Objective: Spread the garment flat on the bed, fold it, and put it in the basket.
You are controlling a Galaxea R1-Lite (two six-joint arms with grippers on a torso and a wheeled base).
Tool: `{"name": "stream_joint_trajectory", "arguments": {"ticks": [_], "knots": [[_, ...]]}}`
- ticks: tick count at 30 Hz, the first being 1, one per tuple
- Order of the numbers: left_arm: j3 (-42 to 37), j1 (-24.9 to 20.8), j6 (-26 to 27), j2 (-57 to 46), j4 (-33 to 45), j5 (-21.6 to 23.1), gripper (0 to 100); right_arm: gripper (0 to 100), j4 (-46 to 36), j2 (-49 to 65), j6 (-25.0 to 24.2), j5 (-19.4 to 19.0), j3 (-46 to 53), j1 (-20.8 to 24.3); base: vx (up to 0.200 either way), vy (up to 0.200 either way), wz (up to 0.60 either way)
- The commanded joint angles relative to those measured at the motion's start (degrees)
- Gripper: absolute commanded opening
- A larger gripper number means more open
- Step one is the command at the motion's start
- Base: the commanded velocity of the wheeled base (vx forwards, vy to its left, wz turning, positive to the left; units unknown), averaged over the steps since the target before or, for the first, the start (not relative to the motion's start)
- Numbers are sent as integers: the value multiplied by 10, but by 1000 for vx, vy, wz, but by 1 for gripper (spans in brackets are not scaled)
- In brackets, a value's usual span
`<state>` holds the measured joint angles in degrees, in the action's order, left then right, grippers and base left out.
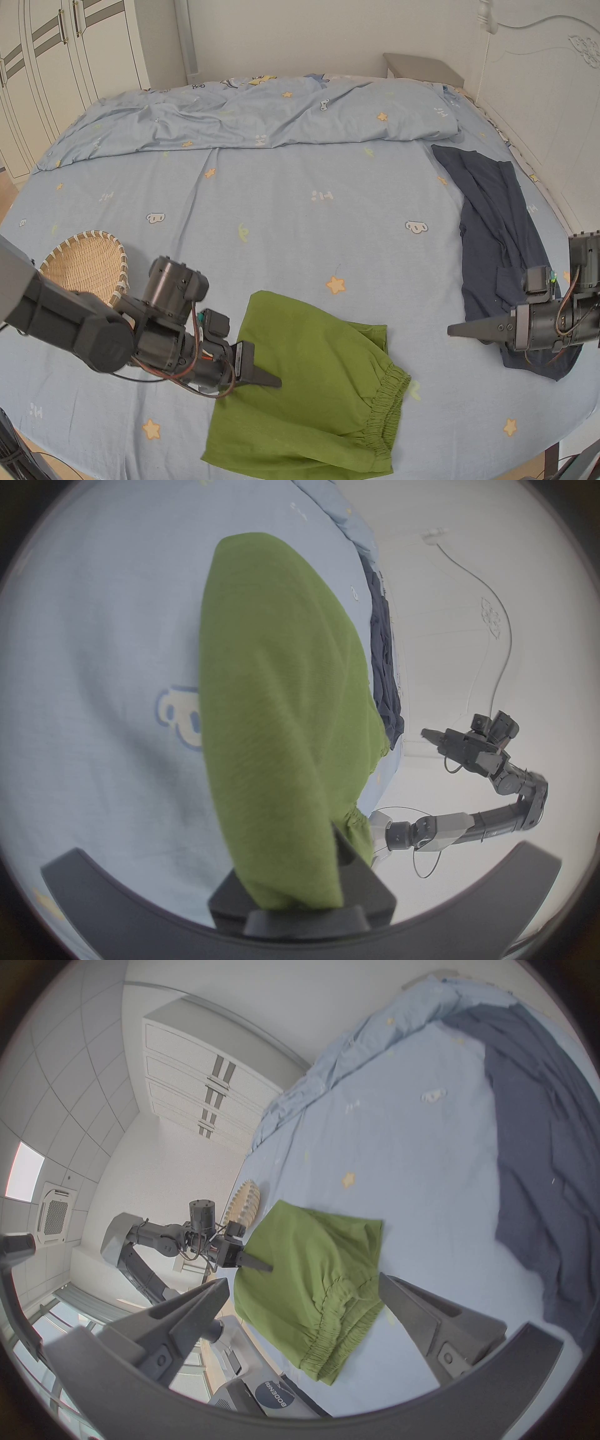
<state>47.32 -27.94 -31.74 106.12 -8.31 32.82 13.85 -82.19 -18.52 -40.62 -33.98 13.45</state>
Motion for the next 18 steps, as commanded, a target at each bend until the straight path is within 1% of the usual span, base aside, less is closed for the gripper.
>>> {"name": "stream_joint_trajectory", "arguments": {"ticks": [1, 3, 7, 10, 11, 13, 16, 17, 18], "knots": [[117, 45, 44, -76, 115, -5, 0, 100, -42, 40, 1, -1, -50, -26, 0, 0, 0], [122, 55, 69, -77, 133, -4, 0, 100, -44, 39, 4, -1, -48, -26, 0, 0, 0], [119, 67, 93, -76, 151, -6, 0, 100, -44, 37, 8, -1, -45, -28, 0, 0, 0], [120, 68, 95, -76, 155, -7, 0, 100, -43, 37, 8, -1, -45, -28, 0, 0, 0], [136, 82, 96, -83, 180, -18, 0, 100, -43, 37, 7, -2, -47, -25, 0, 0, 0], [149, 92, 96, -88, 194, -26, 0, 100, -43, 37, 7, -2, -47, -25, 0, 0, 0], [170, 105, 102, -108, 236, -39, 0, 100, -43, 36, 4, -4, -45, -25, 0, 200, 0], [171, 105, 102, -109, 239, -39, 0, 100, -43, 36, 4, -4, -45, -25, 0, 200, 0], [182, 108, 113, -119, 263, -41, 0, 100, -43, 35, 4, -4, -45, -23, 0, 200, 0]]}}
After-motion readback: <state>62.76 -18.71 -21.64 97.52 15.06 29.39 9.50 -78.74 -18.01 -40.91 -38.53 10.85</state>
